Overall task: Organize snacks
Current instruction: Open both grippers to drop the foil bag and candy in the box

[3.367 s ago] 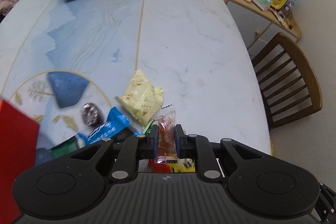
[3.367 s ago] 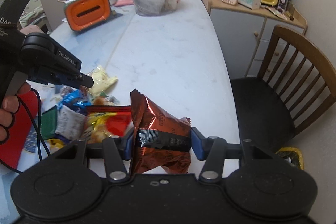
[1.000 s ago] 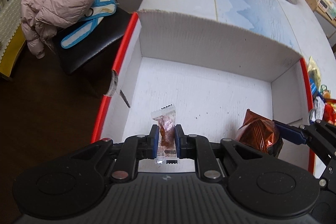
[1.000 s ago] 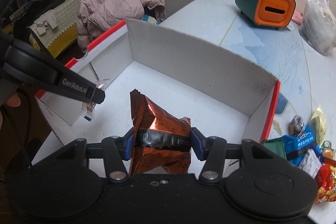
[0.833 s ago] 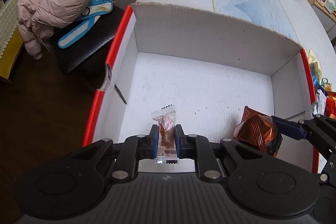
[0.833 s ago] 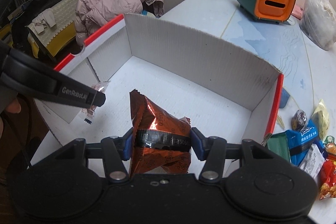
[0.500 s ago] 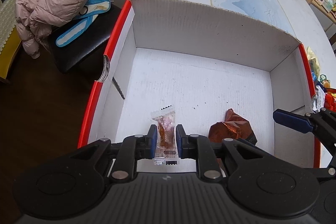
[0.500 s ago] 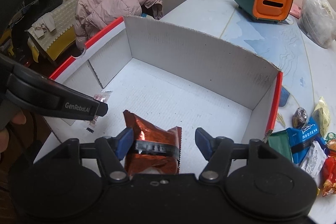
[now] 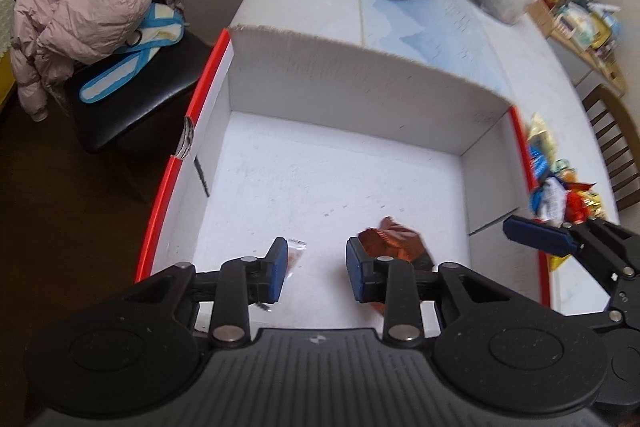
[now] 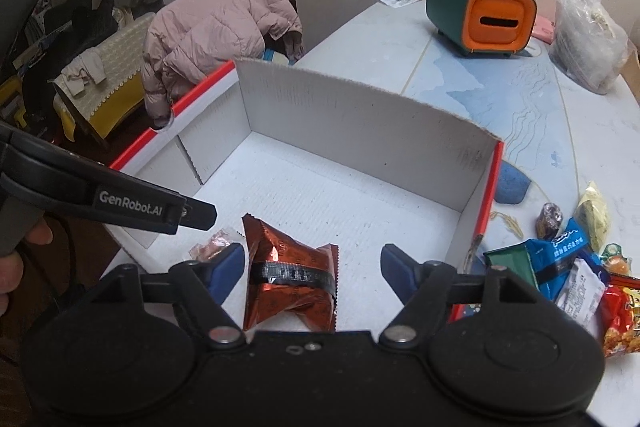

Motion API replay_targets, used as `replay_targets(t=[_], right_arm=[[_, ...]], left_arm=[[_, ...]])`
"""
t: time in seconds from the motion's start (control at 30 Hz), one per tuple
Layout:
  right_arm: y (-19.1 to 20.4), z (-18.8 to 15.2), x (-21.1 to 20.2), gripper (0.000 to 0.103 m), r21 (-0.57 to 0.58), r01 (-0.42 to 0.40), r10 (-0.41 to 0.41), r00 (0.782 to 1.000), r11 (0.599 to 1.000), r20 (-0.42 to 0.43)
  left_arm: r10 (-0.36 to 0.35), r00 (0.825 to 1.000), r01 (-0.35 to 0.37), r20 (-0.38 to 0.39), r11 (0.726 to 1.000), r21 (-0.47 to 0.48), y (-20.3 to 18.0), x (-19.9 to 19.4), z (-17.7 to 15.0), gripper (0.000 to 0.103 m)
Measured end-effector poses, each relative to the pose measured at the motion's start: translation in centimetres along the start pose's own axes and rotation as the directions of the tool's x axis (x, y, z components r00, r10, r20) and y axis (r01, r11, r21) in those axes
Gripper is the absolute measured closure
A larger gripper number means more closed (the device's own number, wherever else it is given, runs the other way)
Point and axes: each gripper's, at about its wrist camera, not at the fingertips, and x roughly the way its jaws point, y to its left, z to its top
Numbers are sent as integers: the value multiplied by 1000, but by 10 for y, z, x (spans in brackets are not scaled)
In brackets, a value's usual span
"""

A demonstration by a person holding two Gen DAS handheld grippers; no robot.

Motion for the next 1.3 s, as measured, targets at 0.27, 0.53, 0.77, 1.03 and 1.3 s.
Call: replay_targets(t=[0.27, 0.53, 0.77, 1.03, 1.3], right_arm=[[-1, -4, -27, 21, 13, -11, 10, 999, 1000, 48], [-6, -13, -59, 16, 34, -21, 17, 995, 999, 99], [-15, -35, -93, 9, 64, -33, 23, 987, 997, 157], [-30, -69, -130, 0, 68, -19, 5, 978, 997, 208], [-66, -106, -161, 0, 76, 27, -44, 971, 997, 233]], left_arm=[[-63, 990, 66, 125, 998, -16, -2, -31, -11, 37], [-70, 974, 60, 215, 997, 54, -21, -62, -23, 36], [-96, 955, 63, 280, 990, 126, -44, -81, -44, 31], [-110, 948, 66, 300, 986, 152, -79, -88, -73, 31], [-151, 948, 103, 280, 978, 182, -124, -83, -98, 24]])
